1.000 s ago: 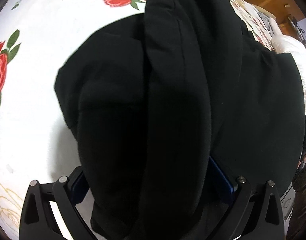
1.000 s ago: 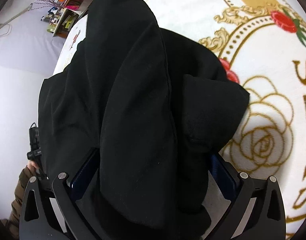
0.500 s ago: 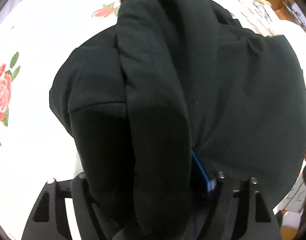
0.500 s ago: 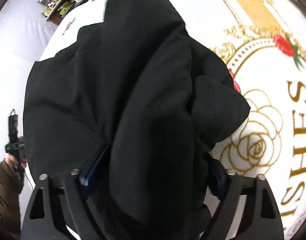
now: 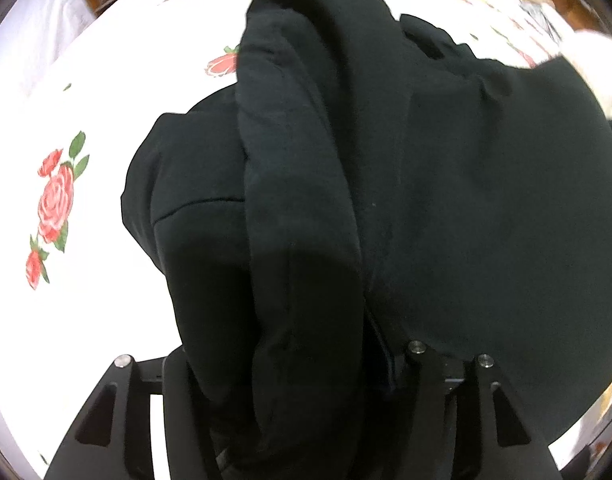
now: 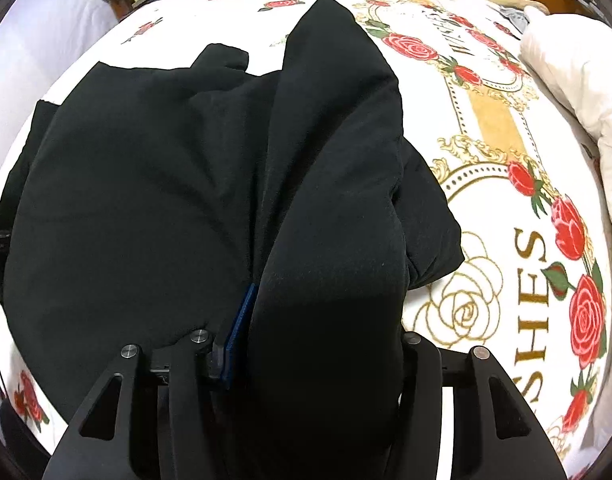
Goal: Fold large clothes
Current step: 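Lift the coat edge with both grippers and fold it over the bundle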
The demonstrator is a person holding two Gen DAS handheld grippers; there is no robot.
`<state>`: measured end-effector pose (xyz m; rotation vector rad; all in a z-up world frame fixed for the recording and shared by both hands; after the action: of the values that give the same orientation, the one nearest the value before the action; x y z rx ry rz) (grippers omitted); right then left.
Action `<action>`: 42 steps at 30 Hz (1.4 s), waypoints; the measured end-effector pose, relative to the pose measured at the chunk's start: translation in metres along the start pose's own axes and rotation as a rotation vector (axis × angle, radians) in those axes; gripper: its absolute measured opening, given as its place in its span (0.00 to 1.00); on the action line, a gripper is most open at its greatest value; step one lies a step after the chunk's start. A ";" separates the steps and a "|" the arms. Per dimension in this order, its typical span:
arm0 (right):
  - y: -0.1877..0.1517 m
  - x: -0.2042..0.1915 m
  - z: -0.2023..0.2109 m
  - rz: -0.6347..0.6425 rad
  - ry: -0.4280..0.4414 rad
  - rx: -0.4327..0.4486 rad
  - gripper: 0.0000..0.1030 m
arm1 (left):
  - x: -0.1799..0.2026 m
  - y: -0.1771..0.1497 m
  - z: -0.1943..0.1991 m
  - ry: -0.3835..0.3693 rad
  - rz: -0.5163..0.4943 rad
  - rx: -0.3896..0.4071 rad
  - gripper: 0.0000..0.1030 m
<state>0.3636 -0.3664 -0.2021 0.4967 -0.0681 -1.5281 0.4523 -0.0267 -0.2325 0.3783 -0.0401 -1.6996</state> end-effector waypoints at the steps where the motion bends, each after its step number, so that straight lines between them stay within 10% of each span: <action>1: 0.000 -0.001 -0.001 -0.003 -0.002 0.000 0.49 | -0.003 -0.003 -0.002 -0.018 0.015 -0.005 0.58; 23: -0.001 -0.026 -0.006 -0.027 -0.125 0.014 0.43 | 0.004 0.015 -0.001 0.133 0.030 0.005 0.46; 42: 0.007 -0.031 0.022 -0.061 -0.147 0.081 0.35 | -0.014 0.004 0.040 0.086 0.117 0.083 0.33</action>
<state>0.3610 -0.3429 -0.1719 0.4532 -0.2319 -1.6248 0.4473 -0.0214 -0.1909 0.5014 -0.0682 -1.5676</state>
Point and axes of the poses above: each gripper's, at about its wrist camera, not at the fingertips, and z roughly against the way its jaws point, x to its right, y to its top, the point moved 9 cm from there along -z, roughly the way its jaws point, and after that the axes turned 11 degrees about y, right-handed, at the moved point
